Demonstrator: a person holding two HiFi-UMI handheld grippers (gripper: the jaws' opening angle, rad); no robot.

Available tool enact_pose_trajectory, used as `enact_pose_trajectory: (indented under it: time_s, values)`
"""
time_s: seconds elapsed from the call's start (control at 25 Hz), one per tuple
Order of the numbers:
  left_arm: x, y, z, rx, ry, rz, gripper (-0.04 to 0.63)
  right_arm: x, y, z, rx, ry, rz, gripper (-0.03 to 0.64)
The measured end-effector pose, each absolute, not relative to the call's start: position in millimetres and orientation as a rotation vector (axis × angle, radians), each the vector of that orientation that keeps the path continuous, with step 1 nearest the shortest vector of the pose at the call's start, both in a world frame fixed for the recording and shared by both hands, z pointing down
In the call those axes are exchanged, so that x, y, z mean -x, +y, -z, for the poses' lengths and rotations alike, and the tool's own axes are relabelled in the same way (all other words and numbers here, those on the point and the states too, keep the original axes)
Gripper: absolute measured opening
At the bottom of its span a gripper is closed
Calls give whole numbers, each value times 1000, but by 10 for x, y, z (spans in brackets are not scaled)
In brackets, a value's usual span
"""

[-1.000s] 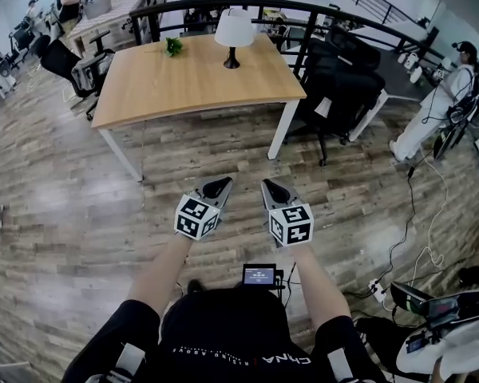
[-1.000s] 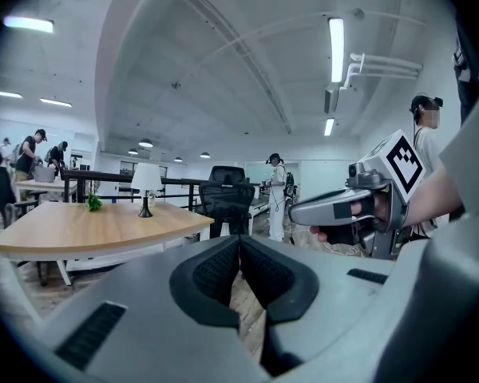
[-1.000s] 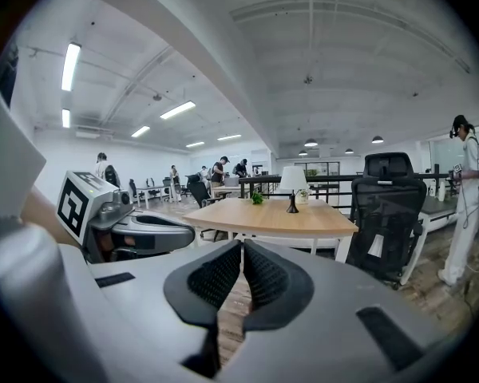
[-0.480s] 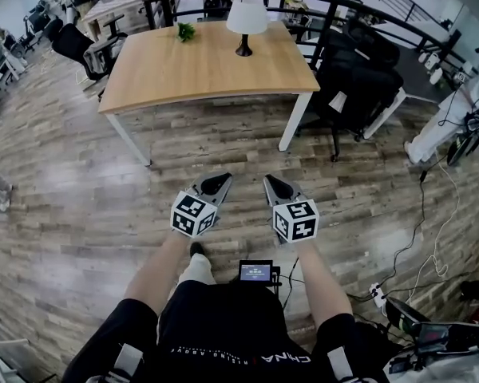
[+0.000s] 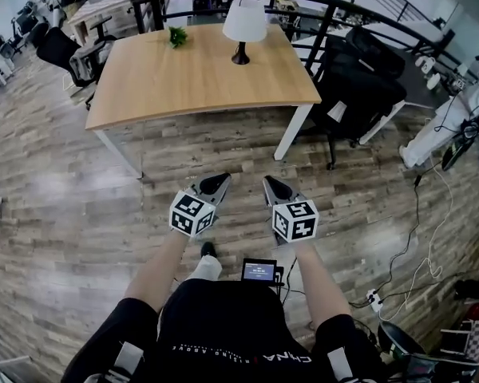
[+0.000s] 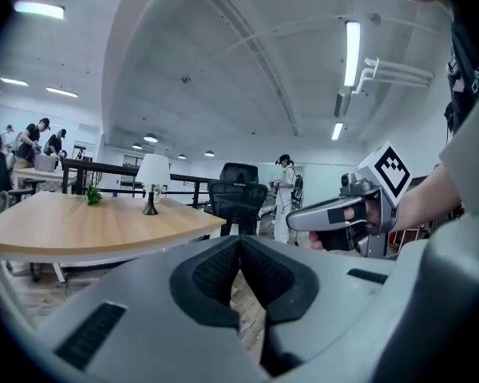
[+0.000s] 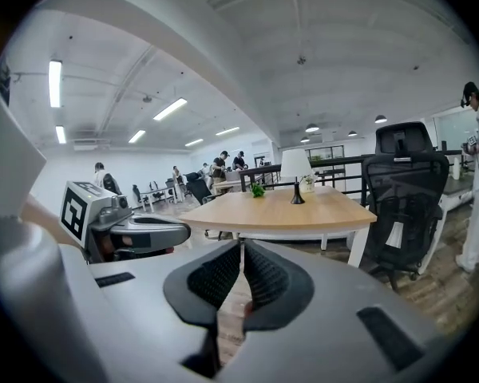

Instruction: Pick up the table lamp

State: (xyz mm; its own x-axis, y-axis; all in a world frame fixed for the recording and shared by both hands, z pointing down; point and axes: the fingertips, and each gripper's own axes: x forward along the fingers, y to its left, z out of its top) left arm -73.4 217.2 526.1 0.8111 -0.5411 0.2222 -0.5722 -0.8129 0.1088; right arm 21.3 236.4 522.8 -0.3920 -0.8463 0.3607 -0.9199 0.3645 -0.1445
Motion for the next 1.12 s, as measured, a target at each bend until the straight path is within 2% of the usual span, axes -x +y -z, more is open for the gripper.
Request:
enact_pose_trajectory:
  time_s: [0.48,1.12]
  values:
    - [1164,670,-5220,-2832,-734,-315,20,221,904,-5068,-1691,-2328,-523,38]
    - [1340,-337,-5405,-2769,-762,-274,20,443,-213,-5256,-1630,-2301,-513,38]
